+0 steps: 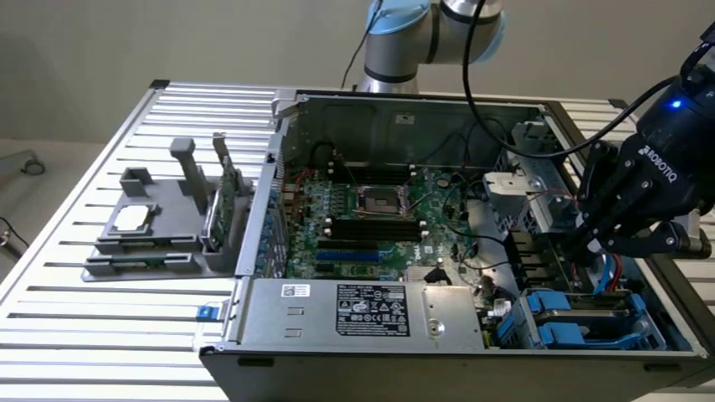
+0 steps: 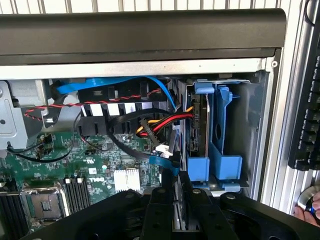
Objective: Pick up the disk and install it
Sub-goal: 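Insert the second disk wire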
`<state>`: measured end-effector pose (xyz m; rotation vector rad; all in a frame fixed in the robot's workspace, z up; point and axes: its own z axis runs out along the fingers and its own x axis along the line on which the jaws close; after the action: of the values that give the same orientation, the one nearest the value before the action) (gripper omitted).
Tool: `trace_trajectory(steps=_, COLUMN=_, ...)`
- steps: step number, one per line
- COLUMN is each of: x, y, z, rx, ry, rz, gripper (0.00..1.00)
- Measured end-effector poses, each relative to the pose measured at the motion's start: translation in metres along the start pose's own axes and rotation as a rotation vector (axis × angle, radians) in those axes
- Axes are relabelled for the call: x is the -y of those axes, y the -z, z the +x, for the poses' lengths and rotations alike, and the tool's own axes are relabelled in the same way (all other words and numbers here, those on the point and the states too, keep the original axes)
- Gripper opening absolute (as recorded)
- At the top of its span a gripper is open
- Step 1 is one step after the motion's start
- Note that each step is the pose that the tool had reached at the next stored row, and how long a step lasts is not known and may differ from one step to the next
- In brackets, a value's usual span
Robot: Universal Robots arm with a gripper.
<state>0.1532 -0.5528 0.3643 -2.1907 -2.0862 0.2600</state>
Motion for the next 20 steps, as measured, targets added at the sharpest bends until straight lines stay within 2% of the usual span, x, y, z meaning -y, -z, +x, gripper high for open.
trace_trajectory(steps=9, x=-0.0007, y=-0.0007, z=-0.001, rx=-0.0015, ry=0.0, rz=0.0001, gripper=0.16)
trace_trajectory(steps=11, x=-0.0018, y=-0.0011, z=-0.002, rx=-0.0024, ry=0.001, rz=0.0035, gripper=0.16)
trace_trajectory(steps=13, x=-0.0038, y=-0.0015, z=-0.003, rx=-0.0016, ry=0.001, rz=0.0183, gripper=0.16)
trace_trajectory(steps=18, x=-0.0087, y=-0.003, z=-0.007, rx=0.0002, ry=0.003, rz=0.0642, gripper=0.16)
trace_trajectory(steps=20, x=-0.011, y=-0.0037, z=-0.008, rx=-0.0003, ry=0.004, rz=0.0761, gripper=0.16)
